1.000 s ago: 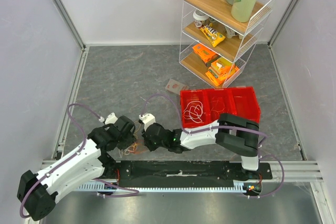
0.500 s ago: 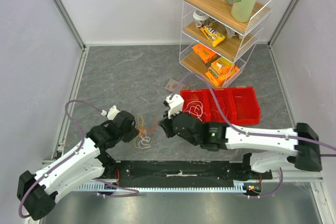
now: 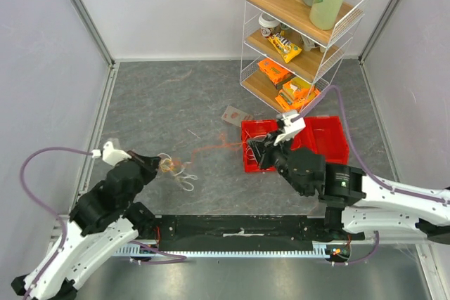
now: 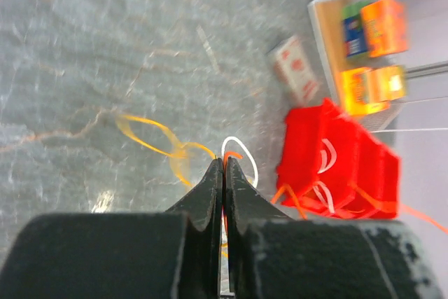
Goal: Untangle the cables
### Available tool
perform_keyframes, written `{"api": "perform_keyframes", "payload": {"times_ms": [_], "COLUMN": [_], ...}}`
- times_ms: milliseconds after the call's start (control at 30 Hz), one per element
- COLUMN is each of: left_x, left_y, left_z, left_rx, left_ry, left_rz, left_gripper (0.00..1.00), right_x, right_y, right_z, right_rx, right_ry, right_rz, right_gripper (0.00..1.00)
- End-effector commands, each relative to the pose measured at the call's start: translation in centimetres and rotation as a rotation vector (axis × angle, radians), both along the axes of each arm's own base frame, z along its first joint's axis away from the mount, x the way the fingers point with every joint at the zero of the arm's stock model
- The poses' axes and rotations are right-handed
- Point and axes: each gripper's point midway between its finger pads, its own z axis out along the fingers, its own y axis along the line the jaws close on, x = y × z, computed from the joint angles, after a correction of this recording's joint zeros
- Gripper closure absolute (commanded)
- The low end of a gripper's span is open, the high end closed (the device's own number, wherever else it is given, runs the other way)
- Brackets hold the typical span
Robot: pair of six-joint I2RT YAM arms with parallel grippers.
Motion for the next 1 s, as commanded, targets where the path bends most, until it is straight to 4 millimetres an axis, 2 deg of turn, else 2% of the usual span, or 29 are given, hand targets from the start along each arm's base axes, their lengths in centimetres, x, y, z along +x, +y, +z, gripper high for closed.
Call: {"api": "perform_keyframes", "payload": {"times_ms": [0, 67, 133, 167, 267, 333, 433, 533, 633, 733, 867, 900, 967], "left_x": [-0.5, -1.0, -1.3, -1.6, -2.2, -2.3, -1.9, -1.4, -0.7, 0.3, 1.1, 1.1, 1.2], "left_y": [3.0, 3.5, 4.4, 5.5, 7.3, 7.7, 7.1, 5.5, 3.4, 1.3, -1.4, -1.7, -1.8], "left_z": [5.7, 7.6, 9.1, 10.4, 12.6, 13.7, 13.2, 11.0, 7.6, 3.0, -2.6, -4.0, -6.7], "left_rx": [0.045, 0.028, 0.052, 0.083, 0.152, 0.181, 0.198, 0.176, 0.137, 0.116, 0.096, 0.095, 0.1], "left_ry": [-0.252, -0.336, -0.381, -0.407, -0.425, -0.433, -0.411, -0.363, -0.288, -0.185, -0.053, -0.016, 0.079], "left_rz": [0.014, 0.001, 0.013, 0.038, 0.079, 0.081, 0.055, 0.01, -0.034, -0.068, -0.117, -0.114, -0.079], "left_gripper": [0.98, 0.98, 0.98, 0.98, 0.98, 0.98, 0.98, 0.98, 0.98, 0.98, 0.96, 0.94, 0.83], "right_x": [0.4, 0.5, 1.0, 1.1, 1.6, 2.0, 2.7, 2.8, 2.7, 2.6, 2.4, 2.3, 2.2], "right_y": [1.8, 2.4, 1.9, 1.6, 0.1, -1.8, -5.8, -9.8, -12.0, -12.9, -13.0, -12.9, -13.1], "right_z": [-6.1, -7.8, -8.4, -8.5, -7.3, -6.3, -4.2, -1.9, 0.4, 3.1, 5.9, 6.5, 7.7], "right_rx": [-0.137, -0.187, -0.223, -0.24, -0.256, -0.264, -0.26, -0.215, -0.163, -0.116, -0.065, -0.055, -0.028], "right_ry": [0.07, 0.09, 0.095, 0.093, 0.066, 0.043, -0.002, -0.026, -0.053, -0.072, -0.094, -0.097, -0.104], "right_rz": [-0.018, -0.02, -0.068, -0.081, -0.127, -0.19, -0.327, -0.457, -0.5, -0.495, -0.454, -0.447, -0.43], "right_gripper": [1.0, 1.0, 1.0, 1.0, 1.0, 1.0, 1.0, 1.0, 1.0, 1.0, 1.0, 1.0, 1.0]}}
